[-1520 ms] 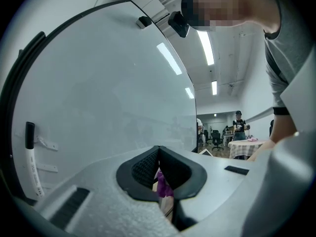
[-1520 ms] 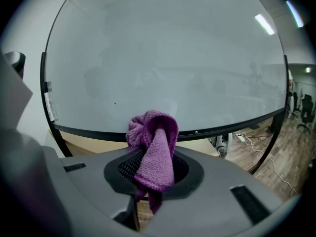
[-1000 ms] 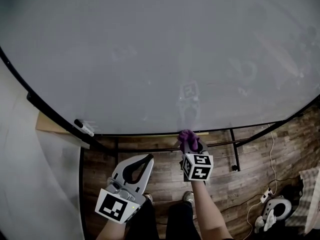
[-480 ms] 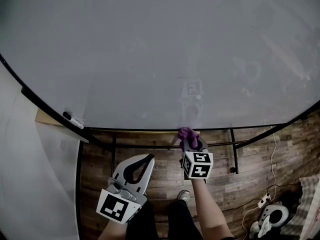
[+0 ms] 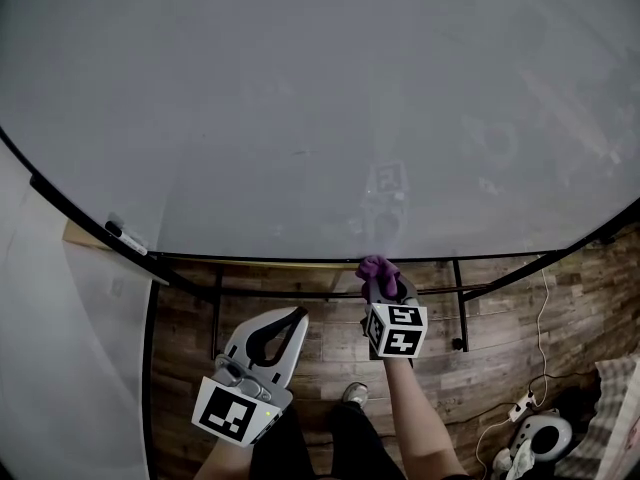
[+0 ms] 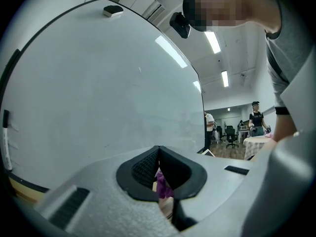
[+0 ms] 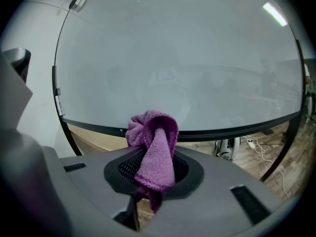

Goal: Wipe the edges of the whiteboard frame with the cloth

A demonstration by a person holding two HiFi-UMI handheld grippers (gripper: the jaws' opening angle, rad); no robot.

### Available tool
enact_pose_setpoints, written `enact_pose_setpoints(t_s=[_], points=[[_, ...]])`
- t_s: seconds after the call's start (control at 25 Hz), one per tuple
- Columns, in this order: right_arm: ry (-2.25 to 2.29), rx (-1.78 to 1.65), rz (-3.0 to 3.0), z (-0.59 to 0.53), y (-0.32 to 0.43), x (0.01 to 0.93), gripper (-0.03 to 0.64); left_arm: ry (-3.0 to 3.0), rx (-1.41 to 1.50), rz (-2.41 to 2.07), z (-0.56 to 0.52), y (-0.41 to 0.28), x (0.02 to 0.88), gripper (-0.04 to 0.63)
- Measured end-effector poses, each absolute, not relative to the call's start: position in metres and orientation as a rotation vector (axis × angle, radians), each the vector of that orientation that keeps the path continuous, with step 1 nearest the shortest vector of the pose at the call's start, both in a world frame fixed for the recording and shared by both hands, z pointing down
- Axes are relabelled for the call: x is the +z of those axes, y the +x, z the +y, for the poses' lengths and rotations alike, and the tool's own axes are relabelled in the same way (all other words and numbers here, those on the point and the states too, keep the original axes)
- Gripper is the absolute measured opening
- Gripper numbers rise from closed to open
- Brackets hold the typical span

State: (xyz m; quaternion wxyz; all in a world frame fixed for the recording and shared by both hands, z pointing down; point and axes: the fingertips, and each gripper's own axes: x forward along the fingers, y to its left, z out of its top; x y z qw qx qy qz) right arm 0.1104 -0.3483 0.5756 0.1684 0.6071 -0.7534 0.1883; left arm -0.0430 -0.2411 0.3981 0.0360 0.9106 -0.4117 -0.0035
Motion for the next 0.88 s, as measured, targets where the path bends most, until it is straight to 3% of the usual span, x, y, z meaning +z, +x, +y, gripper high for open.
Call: enact_pose_setpoints(t_s=[0.88], points=[[1.778,0.536,-2.102,-0.348,0.229,0.573,0.069,2.825,-0.031,-1.287,-0.241,0.052,0.393,0.018]])
